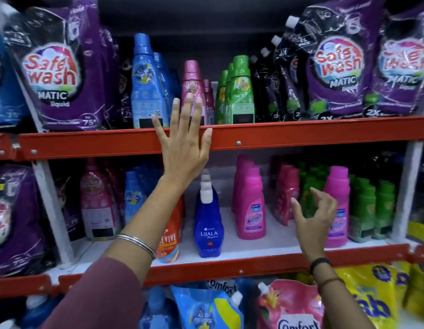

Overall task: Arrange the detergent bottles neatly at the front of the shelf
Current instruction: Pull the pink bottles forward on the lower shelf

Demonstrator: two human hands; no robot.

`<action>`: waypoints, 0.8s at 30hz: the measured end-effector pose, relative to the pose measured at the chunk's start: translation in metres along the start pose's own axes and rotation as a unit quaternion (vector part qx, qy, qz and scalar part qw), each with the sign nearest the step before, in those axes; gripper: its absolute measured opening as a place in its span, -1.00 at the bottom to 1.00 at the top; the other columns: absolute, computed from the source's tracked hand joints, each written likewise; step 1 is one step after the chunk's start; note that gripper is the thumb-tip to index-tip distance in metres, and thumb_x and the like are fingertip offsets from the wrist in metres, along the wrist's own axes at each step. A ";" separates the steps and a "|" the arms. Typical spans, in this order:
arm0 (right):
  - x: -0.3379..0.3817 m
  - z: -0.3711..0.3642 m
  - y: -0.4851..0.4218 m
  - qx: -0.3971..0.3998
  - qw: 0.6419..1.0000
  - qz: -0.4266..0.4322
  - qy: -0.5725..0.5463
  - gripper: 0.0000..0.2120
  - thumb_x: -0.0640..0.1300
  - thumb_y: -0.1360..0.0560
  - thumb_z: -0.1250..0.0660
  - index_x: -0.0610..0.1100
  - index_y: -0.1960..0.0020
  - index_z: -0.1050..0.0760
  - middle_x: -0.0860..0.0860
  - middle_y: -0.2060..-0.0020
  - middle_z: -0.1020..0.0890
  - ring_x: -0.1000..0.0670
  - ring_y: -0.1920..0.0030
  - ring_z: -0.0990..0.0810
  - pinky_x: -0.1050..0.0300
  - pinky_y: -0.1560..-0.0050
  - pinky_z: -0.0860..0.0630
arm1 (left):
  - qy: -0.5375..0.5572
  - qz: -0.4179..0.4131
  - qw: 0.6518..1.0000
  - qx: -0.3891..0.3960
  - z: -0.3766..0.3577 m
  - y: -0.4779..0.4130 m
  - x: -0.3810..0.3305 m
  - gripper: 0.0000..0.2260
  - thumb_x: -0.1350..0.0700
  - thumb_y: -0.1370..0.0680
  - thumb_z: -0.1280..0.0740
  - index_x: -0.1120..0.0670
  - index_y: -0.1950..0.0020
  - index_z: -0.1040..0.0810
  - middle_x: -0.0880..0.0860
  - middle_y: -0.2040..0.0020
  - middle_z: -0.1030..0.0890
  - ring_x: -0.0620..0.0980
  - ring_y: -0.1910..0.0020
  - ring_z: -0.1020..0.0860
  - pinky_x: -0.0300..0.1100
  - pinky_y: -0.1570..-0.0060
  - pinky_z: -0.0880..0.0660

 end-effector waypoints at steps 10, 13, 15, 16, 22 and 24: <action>-0.063 0.028 -0.030 0.043 0.973 -0.169 0.152 -0.18 -0.09 -0.33 -0.51 -0.37 -0.40 -0.15 -0.38 -0.29 -0.32 -0.37 -0.29 -0.33 -0.23 -0.23 -0.35 | -0.049 -0.013 0.999 0.002 -0.009 0.002 0.003 -0.50 -0.10 -0.64 -0.04 0.04 -0.55 -0.15 0.03 -0.56 -0.21 0.09 -0.56 -0.09 0.38 -0.38 0.20; -0.074 0.030 -0.030 0.064 0.964 -0.177 0.189 -0.24 -0.10 -0.32 -0.51 -0.37 -0.34 -0.21 -0.39 -0.23 -0.38 -0.41 -0.22 -0.40 -0.26 -0.13 -0.42 | -0.056 -0.016 0.998 -0.008 -0.011 0.002 0.004 -0.51 -0.10 -0.64 -0.05 0.02 -0.55 -0.16 0.02 -0.56 -0.22 0.09 -0.55 -0.10 0.39 -0.38 0.20; -0.077 0.031 -0.032 0.070 0.962 -0.180 0.194 -0.27 -0.10 -0.32 -0.52 -0.37 -0.31 -0.24 -0.39 -0.20 -0.41 -0.41 -0.20 -0.43 -0.27 -0.11 -0.43 | -0.061 -0.016 0.998 -0.016 -0.013 0.003 0.004 -0.51 -0.11 -0.64 -0.05 0.02 -0.55 -0.16 0.01 -0.55 -0.23 0.09 -0.55 -0.11 0.38 -0.37 0.20; -0.076 0.032 -0.034 0.066 0.962 -0.180 0.193 -0.29 -0.11 -0.30 -0.53 -0.37 -0.28 -0.26 -0.39 -0.18 -0.42 -0.41 -0.18 -0.44 -0.26 -0.09 -0.43 | -0.062 -0.016 0.998 -0.020 -0.013 0.003 0.004 -0.51 -0.11 -0.65 -0.05 0.01 -0.55 -0.17 0.01 -0.55 -0.23 0.09 -0.55 -0.11 0.38 -0.37 0.20; -0.054 0.032 -0.030 0.027 0.968 -0.151 0.198 -0.27 -0.08 -0.20 -0.59 -0.33 -0.21 -0.33 -0.34 -0.12 -0.48 -0.37 -0.11 -0.49 -0.25 -0.05 -0.45 | -0.069 -0.016 0.997 -0.044 -0.018 0.003 0.005 -0.52 -0.11 -0.64 -0.05 0.02 -0.54 -0.21 0.01 -0.53 -0.28 0.10 -0.54 -0.15 0.38 -0.37 0.19; -0.038 0.025 -0.024 0.024 0.971 -0.145 0.188 -0.26 -0.03 -0.18 -0.60 -0.30 -0.19 -0.34 -0.31 -0.10 -0.51 -0.35 -0.10 -0.52 -0.23 -0.04 -0.46 | -0.070 -0.017 0.996 -0.050 -0.019 0.003 0.005 -0.52 -0.11 -0.64 -0.05 0.02 -0.53 -0.22 0.02 -0.53 -0.28 0.10 -0.54 -0.16 0.38 -0.37 0.18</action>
Point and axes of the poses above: each hand's wrist, its own y-axis away from the middle knuckle, its own z-axis out of the back of the hand, x = y × z, the point moved 1 cm from there along -y, towards the middle knuckle
